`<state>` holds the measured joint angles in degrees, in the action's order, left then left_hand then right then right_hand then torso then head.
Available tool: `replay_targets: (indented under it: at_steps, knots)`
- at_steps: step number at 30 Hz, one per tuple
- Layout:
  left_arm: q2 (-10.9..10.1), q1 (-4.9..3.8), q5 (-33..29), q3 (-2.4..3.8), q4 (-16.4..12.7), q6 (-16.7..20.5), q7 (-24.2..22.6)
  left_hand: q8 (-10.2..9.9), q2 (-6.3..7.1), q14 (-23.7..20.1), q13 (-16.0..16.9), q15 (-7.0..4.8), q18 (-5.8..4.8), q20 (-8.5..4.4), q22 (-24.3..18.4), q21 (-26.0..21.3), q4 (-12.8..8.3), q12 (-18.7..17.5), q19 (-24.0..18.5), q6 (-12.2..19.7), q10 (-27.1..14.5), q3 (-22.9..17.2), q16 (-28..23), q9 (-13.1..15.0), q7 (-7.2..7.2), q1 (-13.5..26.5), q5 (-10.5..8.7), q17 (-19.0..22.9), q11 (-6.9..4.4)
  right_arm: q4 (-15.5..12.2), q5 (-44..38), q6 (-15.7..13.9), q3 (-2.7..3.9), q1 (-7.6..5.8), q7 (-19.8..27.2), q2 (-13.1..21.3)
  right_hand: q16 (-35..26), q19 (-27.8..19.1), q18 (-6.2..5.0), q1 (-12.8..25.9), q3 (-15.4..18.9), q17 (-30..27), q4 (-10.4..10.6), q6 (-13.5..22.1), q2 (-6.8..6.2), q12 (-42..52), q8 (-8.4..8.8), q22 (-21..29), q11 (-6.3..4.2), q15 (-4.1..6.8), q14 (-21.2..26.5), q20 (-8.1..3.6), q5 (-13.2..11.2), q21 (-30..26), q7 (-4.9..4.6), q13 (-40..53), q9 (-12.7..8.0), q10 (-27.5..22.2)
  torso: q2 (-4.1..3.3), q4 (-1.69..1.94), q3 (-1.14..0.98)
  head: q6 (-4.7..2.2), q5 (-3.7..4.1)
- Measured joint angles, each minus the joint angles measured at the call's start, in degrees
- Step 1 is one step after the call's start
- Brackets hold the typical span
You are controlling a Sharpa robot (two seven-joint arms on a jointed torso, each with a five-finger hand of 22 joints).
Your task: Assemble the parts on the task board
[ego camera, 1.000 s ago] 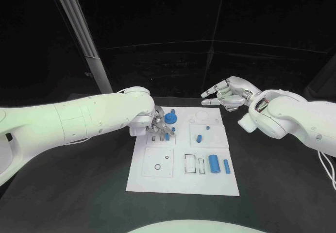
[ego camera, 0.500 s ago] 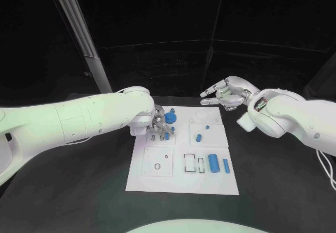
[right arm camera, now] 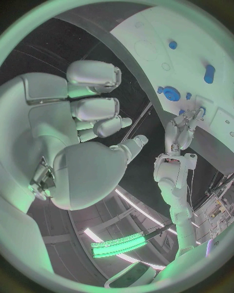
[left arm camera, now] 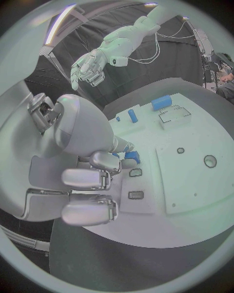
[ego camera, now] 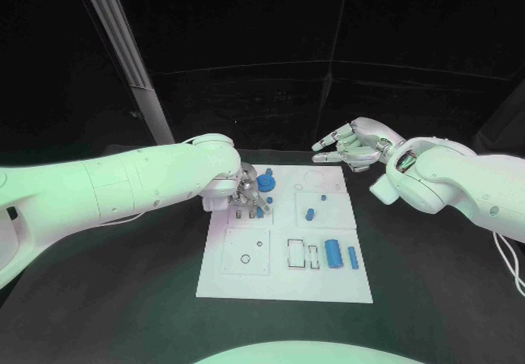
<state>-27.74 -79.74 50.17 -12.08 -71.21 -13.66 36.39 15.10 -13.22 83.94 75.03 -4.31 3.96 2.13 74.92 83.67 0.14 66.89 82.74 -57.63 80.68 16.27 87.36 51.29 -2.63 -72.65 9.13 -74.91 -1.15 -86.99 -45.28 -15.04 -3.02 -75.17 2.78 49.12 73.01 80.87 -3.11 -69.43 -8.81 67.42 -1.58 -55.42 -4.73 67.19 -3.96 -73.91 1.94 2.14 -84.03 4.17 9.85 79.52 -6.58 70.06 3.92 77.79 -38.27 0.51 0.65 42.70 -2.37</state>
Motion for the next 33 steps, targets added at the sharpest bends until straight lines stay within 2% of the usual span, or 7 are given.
replay_targets:
  at_steps: [5,10,14,19,21,25,33]
  knots:
    - [0.02,0.00,0.00,0.00,0.07,-0.15,0.03,0.00,-0.43,0.13,0.04,-0.13,0.00,0.00,0.00,0.00,-1.24,-0.13,0.00,0.00,0.09,-0.12,0.00,0.12,0.00,-0.43,1.15,0.00,-0.08,0.00,0.00,0.04,0.00,0.00,-0.01,-0.03,0.00,0.00,0.00,0.00,0.00,0.00,0.00,0.00,0.00,0.00,0.00,0.00,0.00,0.00,0.00,0.00,0.00,0.00,0.00,0.00,0.00,0.00,0.00,0.01,-0.01,0.04,0.01]
    - [-0.11,-0.03,-0.01,0.04,-0.05,-0.01,-0.11,-0.97,-1.78,0.01,0.07,-0.42,0.01,-0.41,0.00,0.00,-4.19,-0.50,-0.01,0.33,0.00,-1.68,0.00,0.12,0.30,-2.04,6.76,0.00,-0.17,0.00,0.00,0.08,0.00,0.00,-0.01,-0.04,0.00,0.00,0.00,0.00,0.00,0.00,0.00,0.00,0.00,0.00,0.00,0.00,0.00,0.00,0.00,0.00,0.28,0.00,0.00,-0.05,0.00,0.00,0.01,0.02,-0.01,0.04,0.01]
    - [-0.65,-0.07,-0.13,0.06,-0.46,0.59,-0.65,-1.61,-1.84,0.10,-0.01,-0.51,-0.56,-0.54,0.00,0.00,-4.55,-1.23,0.13,1.02,-0.14,-3.39,0.00,0.09,0.10,-3.57,3.47,0.00,-0.30,0.00,0.00,0.11,0.00,0.00,-0.01,-0.04,0.00,0.00,0.00,0.00,0.00,0.00,0.00,0.00,0.00,0.00,0.00,0.00,0.00,0.00,0.00,0.00,0.29,0.00,0.00,-0.06,0.00,0.00,0.01,0.05,-0.01,0.04,-0.02]
    - [-1.83,0.05,-0.72,0.00,-1.57,1.88,-1.59,-1.85,-2.98,0.10,-0.14,-0.51,-0.87,-0.50,0.00,0.00,-2.62,-1.83,0.08,0.97,0.16,-6.40,0.00,0.99,-0.51,-1.30,4.35,0.00,0.27,0.07,0.00,0.16,0.00,0.00,0.00,-0.04,0.00,0.00,0.00,0.00,0.00,0.00,0.00,0.00,0.00,0.00,0.00,0.00,0.00,0.00,0.00,0.00,0.29,0.00,0.00,-0.06,0.00,0.00,0.02,0.09,-0.01,0.02,-0.08]
    - [-2.32,0.07,-1.00,0.00,-2.11,2.41,-1.94,-1.98,-1.49,0.10,-0.14,-0.51,-0.87,-0.22,0.00,0.00,-3.05,-2.12,0.11,0.84,0.16,-11.38,0.00,1.40,-0.66,1.40,5.66,0.00,0.27,0.10,0.00,0.18,0.00,0.00,0.00,-0.04,0.00,0.00,0.00,0.00,0.00,0.04,0.00,0.00,0.00,0.00,0.00,0.00,0.00,0.00,0.00,0.00,0.29,0.00,0.00,-0.06,0.00,0.00,0.01,0.09,-0.01,0.02,-0.11]
    - [-3.72,0.14,-1.68,-0.01,-3.68,4.02,-2.85,-1.41,5.15,0.10,-0.09,-0.50,-0.87,-0.22,0.00,0.00,-4.30,-2.40,0.12,0.09,0.47,-29.83,0.00,3.64,-0.55,9.91,8.32,0.00,0.57,0.19,0.00,0.25,0.00,0.00,0.00,-0.04,0.00,0.00,0.00,0.00,0.00,0.06,0.00,0.00,0.00,0.00,0.00,0.00,0.00,0.00,0.00,0.00,0.29,0.00,0.00,-0.06,0.00,0.00,0.01,0.10,-0.02,0.07,-0.17]
    - [-6.66,0.30,-2.62,-0.04,-6.94,8.34,-4.39,-0.44,8.05,0.10,-0.09,-0.50,-0.87,-0.28,0.00,0.25,-3.28,-2.78,0.18,-0.43,0.94,-36.41,0.22,5.91,-0.44,13.62,12.47,0.00,0.13,0.42,0.00,0.36,-0.01,0.00,0.00,-0.08,0.00,0.00,0.00,0.23,0.00,0.06,0.00,0.00,0.23,0.00,0.00,-0.01,0.00,0.00,0.00,0.00,0.29,0.00,0.00,-0.06,0.00,0.00,0.00,0.17,-0.06,0.20,-0.49]
